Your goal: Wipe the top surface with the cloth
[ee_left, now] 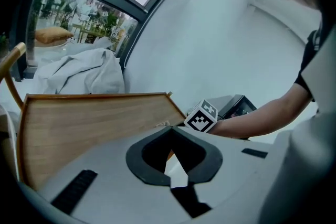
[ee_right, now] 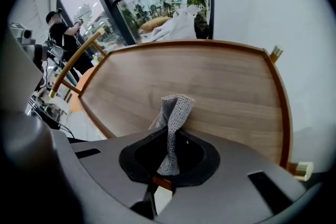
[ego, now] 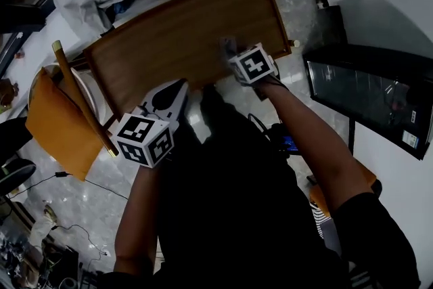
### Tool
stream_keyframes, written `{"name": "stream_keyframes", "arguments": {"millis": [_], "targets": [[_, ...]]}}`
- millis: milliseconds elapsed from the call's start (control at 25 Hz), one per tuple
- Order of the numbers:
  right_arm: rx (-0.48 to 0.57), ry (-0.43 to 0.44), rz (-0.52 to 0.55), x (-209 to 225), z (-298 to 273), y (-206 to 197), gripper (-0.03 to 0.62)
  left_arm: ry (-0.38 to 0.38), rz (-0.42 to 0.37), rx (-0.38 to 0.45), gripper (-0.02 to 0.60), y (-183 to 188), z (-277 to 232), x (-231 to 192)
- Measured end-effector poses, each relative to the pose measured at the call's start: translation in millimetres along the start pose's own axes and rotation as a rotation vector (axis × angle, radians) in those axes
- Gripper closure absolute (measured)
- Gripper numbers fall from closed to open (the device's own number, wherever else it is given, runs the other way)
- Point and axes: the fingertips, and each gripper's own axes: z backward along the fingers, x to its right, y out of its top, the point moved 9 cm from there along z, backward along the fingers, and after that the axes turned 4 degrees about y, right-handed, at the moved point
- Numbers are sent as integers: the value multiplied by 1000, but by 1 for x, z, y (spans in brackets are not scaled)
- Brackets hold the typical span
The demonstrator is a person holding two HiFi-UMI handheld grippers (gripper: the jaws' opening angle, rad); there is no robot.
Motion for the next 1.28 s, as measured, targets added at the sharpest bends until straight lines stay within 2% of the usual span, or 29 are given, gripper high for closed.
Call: {"name": "stream_keyframes", "arguments": {"millis": [280, 520, 760, 960, 1280], "targets": [[31, -78, -56, 59, 25, -24, 559, -36, -21, -17, 570, 10, -38, 23], [13, -171, -112, 85, 41, -37, 560, -36, -32, -23, 571, 15, -49, 32], [0, -263, -151, 103, 51, -50, 560, -21, -35, -5, 571, 19, -48, 34], [-50, -357, -159, 105, 55, -53, 560, -12, -30, 3, 571, 17, -43, 33], [-95, -429, -205, 109, 55, -51, 560, 26, -8, 34, 570, 12, -25, 25]]}}
